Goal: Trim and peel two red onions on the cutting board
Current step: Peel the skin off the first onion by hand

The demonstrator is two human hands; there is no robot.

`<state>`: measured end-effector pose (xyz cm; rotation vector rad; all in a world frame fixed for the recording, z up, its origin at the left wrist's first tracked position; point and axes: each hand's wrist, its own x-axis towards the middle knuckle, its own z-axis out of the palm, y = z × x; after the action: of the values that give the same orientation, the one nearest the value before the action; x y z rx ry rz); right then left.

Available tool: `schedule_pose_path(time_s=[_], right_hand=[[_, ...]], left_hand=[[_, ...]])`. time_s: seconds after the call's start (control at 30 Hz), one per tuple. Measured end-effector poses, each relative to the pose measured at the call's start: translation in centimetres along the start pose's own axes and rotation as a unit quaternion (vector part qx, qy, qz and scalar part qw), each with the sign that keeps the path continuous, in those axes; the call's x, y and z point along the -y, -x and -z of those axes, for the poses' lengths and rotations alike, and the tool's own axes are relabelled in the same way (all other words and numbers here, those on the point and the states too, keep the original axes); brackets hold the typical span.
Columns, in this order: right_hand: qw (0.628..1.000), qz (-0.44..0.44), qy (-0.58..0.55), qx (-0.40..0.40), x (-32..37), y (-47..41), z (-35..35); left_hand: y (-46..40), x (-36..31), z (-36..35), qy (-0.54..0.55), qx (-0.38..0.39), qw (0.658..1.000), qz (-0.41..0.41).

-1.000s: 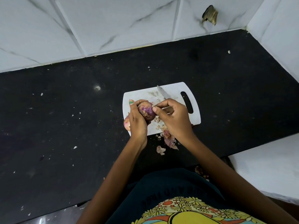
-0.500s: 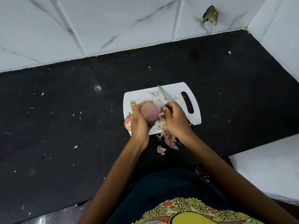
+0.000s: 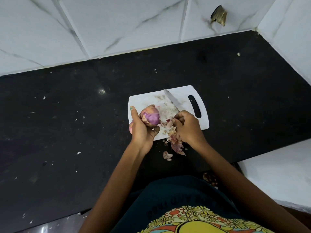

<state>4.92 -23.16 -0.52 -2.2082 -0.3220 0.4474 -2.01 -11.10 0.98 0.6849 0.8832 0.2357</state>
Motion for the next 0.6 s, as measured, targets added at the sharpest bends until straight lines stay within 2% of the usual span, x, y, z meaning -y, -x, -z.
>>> schedule_pose_path(time_s=[0.1,0.23,0.3,0.37,0.43,0.5,0.6], right_hand=[[1.0,-0.005,0.011,0.014,-0.4,0.0,0.2],[0.994,0.034,0.088,0.055,-0.2,0.0,1.0],[0.997,0.044,0.043,0.041,0.6,0.0,1.6],[0.997,0.039,-0.052,0.038,1.7,0.1,2.4],[0.987,0.035,-0.137,0.074,2.9,0.1,3.0],[0.982,0.057,-0.144,0.105,3.9,0.3,3.2],[0.986,0.086,-0.093,0.11,4.9,0.7,2.9]], left_hand=[[0.2,0.0,0.3,0.023,0.006,0.999,0.044],[0.5,0.0,0.0,0.024,0.004,0.998,0.055],[0.7,-0.1,-0.3,0.002,-0.001,0.999,0.047],[0.7,-0.2,-0.5,-0.024,0.005,0.999,0.038],[0.7,-0.1,-0.6,-0.047,0.011,0.999,0.016],[0.7,0.0,-0.7,-0.068,0.011,0.998,-0.003],[0.7,0.1,-1.0,-0.085,0.006,0.996,-0.026]])
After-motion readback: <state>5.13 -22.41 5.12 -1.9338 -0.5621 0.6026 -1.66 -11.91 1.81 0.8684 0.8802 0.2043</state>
